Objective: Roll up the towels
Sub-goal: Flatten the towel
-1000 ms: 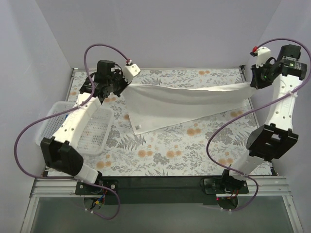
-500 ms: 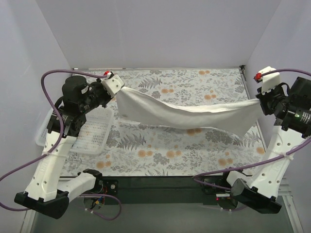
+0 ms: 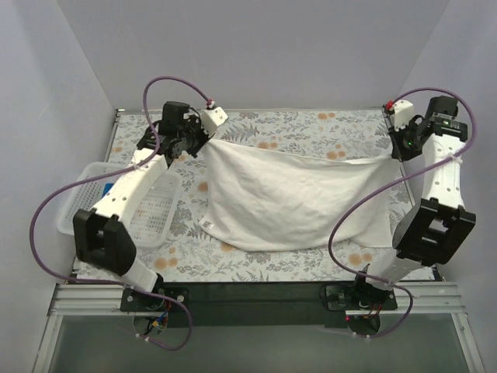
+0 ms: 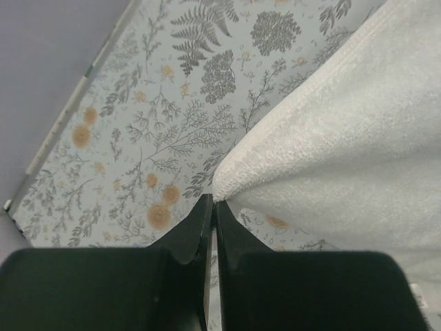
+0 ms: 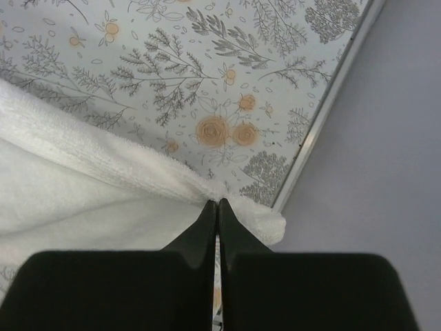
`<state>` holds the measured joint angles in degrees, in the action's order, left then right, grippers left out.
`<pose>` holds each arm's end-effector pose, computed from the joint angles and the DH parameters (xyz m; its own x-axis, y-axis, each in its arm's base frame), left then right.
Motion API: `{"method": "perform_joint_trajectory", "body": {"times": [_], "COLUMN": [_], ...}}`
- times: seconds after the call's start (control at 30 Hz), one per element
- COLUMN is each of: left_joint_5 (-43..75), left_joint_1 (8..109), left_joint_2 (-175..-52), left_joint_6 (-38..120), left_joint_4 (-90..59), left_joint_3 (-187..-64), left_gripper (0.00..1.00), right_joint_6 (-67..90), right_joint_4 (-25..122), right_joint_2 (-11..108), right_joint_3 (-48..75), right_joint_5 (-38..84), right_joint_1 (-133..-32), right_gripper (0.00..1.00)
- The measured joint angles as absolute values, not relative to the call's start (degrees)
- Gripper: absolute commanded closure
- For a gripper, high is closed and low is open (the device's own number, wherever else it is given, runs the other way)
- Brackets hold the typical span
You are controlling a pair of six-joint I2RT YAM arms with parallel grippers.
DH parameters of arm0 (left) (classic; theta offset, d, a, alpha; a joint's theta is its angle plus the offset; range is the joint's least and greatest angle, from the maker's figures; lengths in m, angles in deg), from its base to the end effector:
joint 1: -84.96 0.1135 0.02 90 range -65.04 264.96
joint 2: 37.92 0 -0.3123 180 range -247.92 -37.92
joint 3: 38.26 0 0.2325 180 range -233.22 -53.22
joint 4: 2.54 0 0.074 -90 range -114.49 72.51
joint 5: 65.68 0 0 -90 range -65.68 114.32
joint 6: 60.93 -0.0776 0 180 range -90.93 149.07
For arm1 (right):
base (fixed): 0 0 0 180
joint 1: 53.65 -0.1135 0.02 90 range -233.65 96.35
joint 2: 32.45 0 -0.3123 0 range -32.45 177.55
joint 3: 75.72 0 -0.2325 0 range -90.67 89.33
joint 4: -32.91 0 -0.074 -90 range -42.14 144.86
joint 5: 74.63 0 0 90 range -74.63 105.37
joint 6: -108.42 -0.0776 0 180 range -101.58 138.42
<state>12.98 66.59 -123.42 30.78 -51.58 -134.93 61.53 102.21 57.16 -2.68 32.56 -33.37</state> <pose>0.3198 -0.1223 0.3777 -0.5959 0.1671 -0.7855 0.4387 0.8870 -0.1442 0.3185 -0.0932 0.3785 -0.6488 -0.4563 -0.6090 -0.3878 0.8868 -0.2513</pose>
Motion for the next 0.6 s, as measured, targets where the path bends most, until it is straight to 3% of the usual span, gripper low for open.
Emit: {"method": "perform_joint_trajectory", "body": {"times": [0.17,0.2,0.23,0.27,0.37,0.5,0.6], "left_joint_5": [16.66,17.20,17.66,17.92,19.15,18.16,16.22], "left_joint_1": [67.24,67.53,67.77,68.03,68.97,71.18,72.53], "left_joint_2": [-138.28,-142.52,-146.08,-149.60,-161.62,-166.34,-162.87], "left_joint_6": [30.96,31.02,31.05,31.24,33.04,34.98,35.29], "left_joint_4": [-47.21,-46.51,-45.59,-45.18,-46.38,-50.71,-53.50], "left_joint_3": [-138.51,-140.76,-143.08,-145.42,-157.73,-163.32,-159.54], "left_gripper": [1.00,0.99,0.67,0.57,0.39,0.39,0.50], "right_joint_6": [56.55,55.45,54.06,52.74,49.90,49.51,50.89], "right_joint_4": [95.21,95.65,94.49,93.20,92.90,94.32,95.45], "right_joint_2": [68.96,72.87,77.68,81.11,92.63,91.49,83.71], "right_joint_3": [-4.93,-8.30,-12.78,-15.53,-27.33,-26.00,-17.67], "right_joint_5": [27.64,26.79,25.83,25.06,22.35,21.54,22.20], "right_joint_1": [-39.21,-40.17,-40.89,-41.31,-41.94,-41.99,-41.99], "right_gripper": [0.99,0.66,0.45,0.24,0.21,0.28,0.49]}}
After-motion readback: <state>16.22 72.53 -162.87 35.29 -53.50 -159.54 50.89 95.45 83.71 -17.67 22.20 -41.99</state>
